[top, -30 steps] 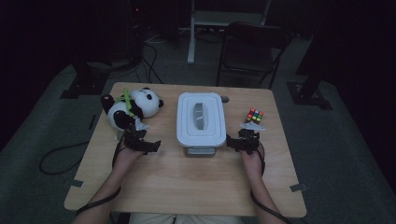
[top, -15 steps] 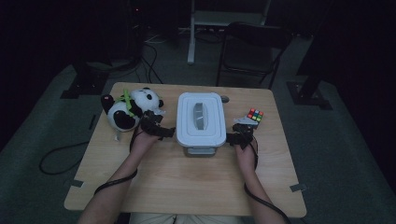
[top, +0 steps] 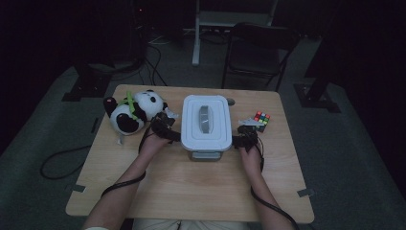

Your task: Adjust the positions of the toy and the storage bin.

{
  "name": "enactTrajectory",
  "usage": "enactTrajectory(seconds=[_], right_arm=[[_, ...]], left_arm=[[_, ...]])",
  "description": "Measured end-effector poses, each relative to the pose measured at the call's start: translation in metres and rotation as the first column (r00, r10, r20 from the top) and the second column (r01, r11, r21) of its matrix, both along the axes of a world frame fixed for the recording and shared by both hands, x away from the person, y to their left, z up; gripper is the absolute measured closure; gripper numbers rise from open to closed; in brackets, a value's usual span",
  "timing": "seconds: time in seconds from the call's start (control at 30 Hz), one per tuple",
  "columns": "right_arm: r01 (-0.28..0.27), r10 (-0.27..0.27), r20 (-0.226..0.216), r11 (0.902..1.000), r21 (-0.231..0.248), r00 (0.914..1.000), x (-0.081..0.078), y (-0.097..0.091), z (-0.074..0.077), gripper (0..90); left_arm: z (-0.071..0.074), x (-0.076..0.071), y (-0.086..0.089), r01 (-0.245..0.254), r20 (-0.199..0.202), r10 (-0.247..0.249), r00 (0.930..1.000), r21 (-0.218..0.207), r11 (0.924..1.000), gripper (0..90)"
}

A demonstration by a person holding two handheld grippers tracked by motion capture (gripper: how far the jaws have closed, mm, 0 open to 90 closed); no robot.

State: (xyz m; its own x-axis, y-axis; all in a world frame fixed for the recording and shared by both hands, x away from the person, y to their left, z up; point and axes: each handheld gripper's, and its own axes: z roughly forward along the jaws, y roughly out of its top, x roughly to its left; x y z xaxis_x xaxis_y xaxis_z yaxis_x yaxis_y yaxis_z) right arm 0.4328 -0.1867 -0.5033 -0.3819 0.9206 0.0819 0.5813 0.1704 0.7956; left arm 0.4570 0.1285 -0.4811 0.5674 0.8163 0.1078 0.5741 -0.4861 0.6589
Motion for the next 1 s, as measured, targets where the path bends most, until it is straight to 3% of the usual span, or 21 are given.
enactTrajectory(seconds=[0.1, 0.4, 0.67, 1.0], right_arm=[[-0.001, 0.001, 0.006, 1.0000, -0.010, 1.0000, -0.003, 0.001, 0.001, 23.4], [-0.045, 0.046, 0.031, 0.9987, -0.024, 0.9984, -0.016, -0.001, 0.002, 24.7], [-0.080, 0.080, 0.037, 0.9968, 0.004, 0.9961, -0.030, -0.005, 0.005, 25.8], [-0.140, 0.139, 0.050, 0.9902, 0.003, 0.9890, -0.053, -0.011, 0.009, 26.7]], left_arm=[[0.002, -0.002, -0.003, 0.006, 0.010, -0.007, 0.9999, 0.027, 0.9996, 2.7], [0.005, -0.009, -0.006, 0.019, 0.020, -0.020, 0.9996, 0.041, 0.9990, 3.1], [0.007, -0.021, -0.008, 0.036, 0.025, -0.037, 0.9990, 0.035, 0.9988, 4.0], [0.006, -0.038, -0.010, 0.068, 0.025, -0.068, 0.9974, 0.025, 0.9974, 4.3]])
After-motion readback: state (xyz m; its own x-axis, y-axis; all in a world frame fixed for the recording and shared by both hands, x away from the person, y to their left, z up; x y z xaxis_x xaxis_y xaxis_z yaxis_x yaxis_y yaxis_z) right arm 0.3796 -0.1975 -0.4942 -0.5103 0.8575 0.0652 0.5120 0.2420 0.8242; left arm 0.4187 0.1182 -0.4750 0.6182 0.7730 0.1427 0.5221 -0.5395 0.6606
